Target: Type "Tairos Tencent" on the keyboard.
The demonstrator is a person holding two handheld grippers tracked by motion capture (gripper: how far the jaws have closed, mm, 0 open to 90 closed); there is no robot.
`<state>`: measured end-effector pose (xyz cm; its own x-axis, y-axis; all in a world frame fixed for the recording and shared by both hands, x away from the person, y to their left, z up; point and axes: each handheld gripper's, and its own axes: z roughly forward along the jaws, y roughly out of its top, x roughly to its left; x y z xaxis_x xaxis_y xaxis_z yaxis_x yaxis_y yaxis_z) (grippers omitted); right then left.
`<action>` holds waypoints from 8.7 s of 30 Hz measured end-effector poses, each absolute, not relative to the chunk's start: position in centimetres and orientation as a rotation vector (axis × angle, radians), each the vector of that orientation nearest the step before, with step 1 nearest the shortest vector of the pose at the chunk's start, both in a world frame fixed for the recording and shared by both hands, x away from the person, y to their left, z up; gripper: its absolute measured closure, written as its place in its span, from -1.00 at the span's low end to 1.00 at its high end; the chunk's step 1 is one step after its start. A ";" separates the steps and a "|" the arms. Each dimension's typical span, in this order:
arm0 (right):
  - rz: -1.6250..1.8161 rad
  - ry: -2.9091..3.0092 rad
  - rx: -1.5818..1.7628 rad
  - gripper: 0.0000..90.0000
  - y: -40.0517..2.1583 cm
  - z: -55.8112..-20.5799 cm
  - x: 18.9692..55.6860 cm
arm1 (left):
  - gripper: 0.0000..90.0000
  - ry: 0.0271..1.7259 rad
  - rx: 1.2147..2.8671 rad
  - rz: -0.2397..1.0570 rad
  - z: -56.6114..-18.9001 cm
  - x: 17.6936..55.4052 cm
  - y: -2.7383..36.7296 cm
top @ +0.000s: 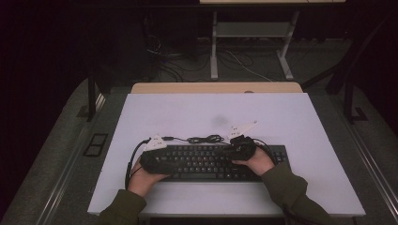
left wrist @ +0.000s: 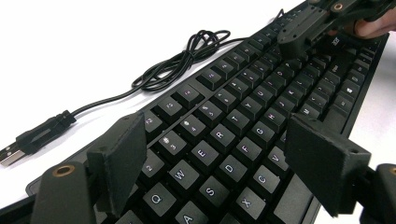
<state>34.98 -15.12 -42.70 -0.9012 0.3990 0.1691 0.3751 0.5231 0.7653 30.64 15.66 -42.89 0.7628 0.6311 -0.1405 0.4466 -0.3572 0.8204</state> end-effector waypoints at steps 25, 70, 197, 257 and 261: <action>1.252 2.773 0.674 0.98 -14.4 -43.6 34.9 | -0.55 0.816 2.007 0.250 -42.9 30.7 15.7; 1.443 2.555 0.839 -0.50 -15.9 -43.6 36.0 | -0.13 0.782 2.016 0.248 -42.5 30.5 16.5; 1.473 2.530 0.844 -0.52 -16.5 -43.3 35.9 | 0.97 0.600 2.163 0.044 -43.6 28.5 12.7; 1.567 2.562 0.802 -0.44 -18.7 -41.9 34.3 | -0.45 0.734 2.013 0.167 -43.0 29.4 14.1; 1.561 2.574 0.796 -0.13 -19.3 -41.7 33.8 | -0.48 0.742 2.007 0.172 -42.9 29.4 14.1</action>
<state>33.79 -19.29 -41.68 -0.8691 0.4361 0.2334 0.4085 0.3668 0.8358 29.44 14.10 -42.91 0.8054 0.5666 -0.1740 0.4322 -0.3603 0.8267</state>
